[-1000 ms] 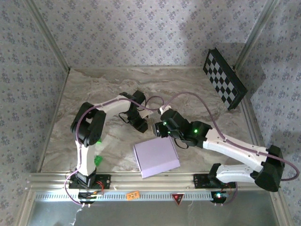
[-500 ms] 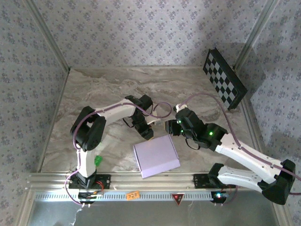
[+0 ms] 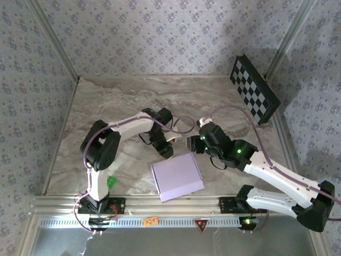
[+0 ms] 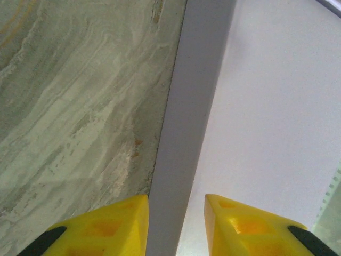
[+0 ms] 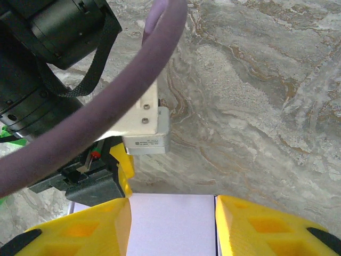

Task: Fold the paper box

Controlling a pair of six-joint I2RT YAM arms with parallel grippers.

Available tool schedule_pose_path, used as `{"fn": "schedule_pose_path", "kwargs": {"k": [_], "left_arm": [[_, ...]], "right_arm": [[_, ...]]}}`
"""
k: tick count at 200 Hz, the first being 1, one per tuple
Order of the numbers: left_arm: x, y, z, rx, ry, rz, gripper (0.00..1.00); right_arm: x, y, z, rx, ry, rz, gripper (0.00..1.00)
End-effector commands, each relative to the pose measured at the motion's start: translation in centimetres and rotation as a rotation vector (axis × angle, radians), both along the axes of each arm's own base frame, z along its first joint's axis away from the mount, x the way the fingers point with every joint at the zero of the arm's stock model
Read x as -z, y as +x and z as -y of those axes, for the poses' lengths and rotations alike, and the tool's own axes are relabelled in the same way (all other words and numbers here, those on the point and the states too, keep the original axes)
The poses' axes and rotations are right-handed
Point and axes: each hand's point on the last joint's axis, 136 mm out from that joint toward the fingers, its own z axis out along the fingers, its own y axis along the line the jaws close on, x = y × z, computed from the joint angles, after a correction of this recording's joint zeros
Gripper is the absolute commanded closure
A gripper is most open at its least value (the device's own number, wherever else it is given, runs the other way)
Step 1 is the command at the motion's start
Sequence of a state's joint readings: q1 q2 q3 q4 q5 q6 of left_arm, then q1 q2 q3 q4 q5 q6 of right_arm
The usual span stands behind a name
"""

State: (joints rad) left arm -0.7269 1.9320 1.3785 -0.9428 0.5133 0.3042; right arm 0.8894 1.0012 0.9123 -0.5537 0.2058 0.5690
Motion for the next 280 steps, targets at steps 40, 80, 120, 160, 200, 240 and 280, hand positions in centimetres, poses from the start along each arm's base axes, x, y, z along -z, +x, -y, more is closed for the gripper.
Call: {"fn": "schedule_pose_path", "kwargs": {"k": [40,80,120,160,200,240,280], "left_arm": [[0.9,-1.1,-0.3,0.025,0.02,-0.053,0.74],[1.2,-0.5,-0.6,0.018,0.045,-0.025,0.8],[2.3,0.1,-1.4,0.005,0.104,0.006,0.82],[2.4,1.5,-2.1,-0.04,0.117,0.035,0.85],[2.3,2.2,-2.3,-0.058,0.117,0.042,0.85],[2.2,2.3,-2.4,-0.065,0.114,0.036,0.86],[2.3,2.2,-2.4,-0.069,0.113,0.026,0.85]], "right_arm": [[0.2,0.1,0.6,0.021,-0.013,-0.007,0.53],[0.0,0.1,0.5,0.018,-0.011,-0.001,0.54],[-0.4,0.0,0.3,-0.007,-0.011,0.015,0.54],[-0.4,-0.7,0.0,-0.057,-0.022,0.023,0.54],[-0.5,-1.4,-1.2,-0.097,0.021,0.011,0.55],[0.2,-3.0,-2.9,-0.136,0.064,-0.026,0.56],[0.8,-3.9,-4.2,-0.135,0.11,-0.023,0.57]]}}
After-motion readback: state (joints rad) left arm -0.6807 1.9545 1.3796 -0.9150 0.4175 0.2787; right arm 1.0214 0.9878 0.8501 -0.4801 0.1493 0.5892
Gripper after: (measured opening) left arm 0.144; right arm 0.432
